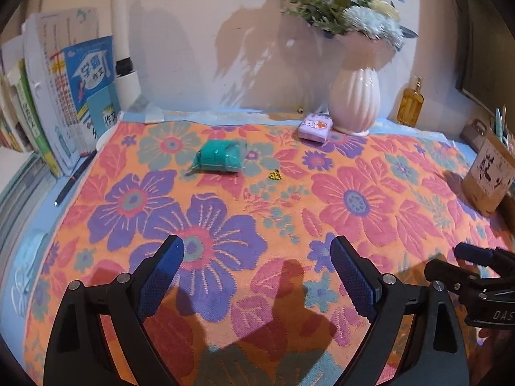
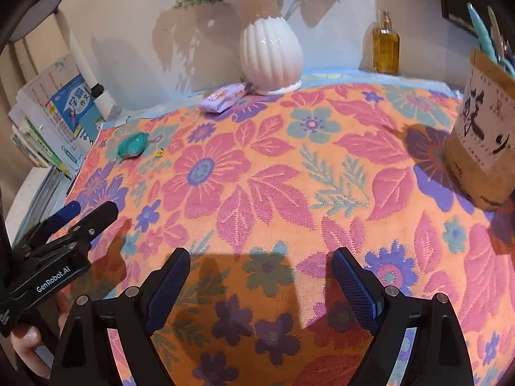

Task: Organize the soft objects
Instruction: 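Move left tool to teal pouch while right tool approaches lilac wipes packet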

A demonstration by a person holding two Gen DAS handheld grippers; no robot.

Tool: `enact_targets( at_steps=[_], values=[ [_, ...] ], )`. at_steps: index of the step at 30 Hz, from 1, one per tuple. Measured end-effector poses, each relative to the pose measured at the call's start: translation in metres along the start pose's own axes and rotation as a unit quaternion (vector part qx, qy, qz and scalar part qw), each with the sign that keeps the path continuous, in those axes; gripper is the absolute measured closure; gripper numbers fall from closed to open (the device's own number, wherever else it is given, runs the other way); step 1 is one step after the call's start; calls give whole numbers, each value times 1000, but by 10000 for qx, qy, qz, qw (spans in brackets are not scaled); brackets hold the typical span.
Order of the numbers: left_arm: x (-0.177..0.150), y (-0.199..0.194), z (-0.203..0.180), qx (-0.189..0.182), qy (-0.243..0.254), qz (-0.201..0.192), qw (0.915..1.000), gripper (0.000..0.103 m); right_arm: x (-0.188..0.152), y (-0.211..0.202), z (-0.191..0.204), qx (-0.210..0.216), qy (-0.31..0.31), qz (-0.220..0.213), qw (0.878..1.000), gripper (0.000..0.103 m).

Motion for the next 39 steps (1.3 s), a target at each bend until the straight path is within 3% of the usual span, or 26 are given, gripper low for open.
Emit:
enact_targets(
  at_steps=[8,12,16,18,19,21,22,28,30,32,39],
  values=[
    [-6,5,7,-35,-245,132,9996,10,-5,7,11,-219,-322,93,9992,0],
    [-9,7,11,228,-274,287,9990,10,-4,8,10,-131,-296,144,9994,0],
    [-11,6,15,170,-334,262,9990,10,-8,12,14,-380,-490,163,9979,0],
    [-12,8,17,-95,-403,324,9986,10,-11,16,17,-666,-713,214,9950,0],
    [-13,11,19,-432,-503,471,9967,10,-13,18,19,-827,-851,235,9927,0],
    [-11,12,33,-1040,-951,683,9877,12,-14,18,19,-872,-896,217,9919,0],
    [-6,6,43,-1174,-1116,626,9848,12,-14,18,18,-825,-866,254,9925,0],
    [44,-28,90,-639,-561,440,9954,10,-21,14,14,-794,-1020,599,9898,0],
    [57,-27,99,-554,-473,296,9969,10,-21,15,16,-951,-998,988,9855,0],
    [64,-14,105,-548,-481,291,9969,10,-15,16,20,-1015,-893,1316,9820,7],
    [54,78,107,-873,-664,517,9926,15,55,12,61,-253,-617,692,9954,22]
  ],
)
Point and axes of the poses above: each gripper's, at about its wrist camera, not at the fingertips, and y roughly the way its jaws point, z to its left, x to its top, the point moved 7 cm from there along y, roughly the way its jaws point, and after that the axes turned 15 degrees about y, right-handed, at the moved point
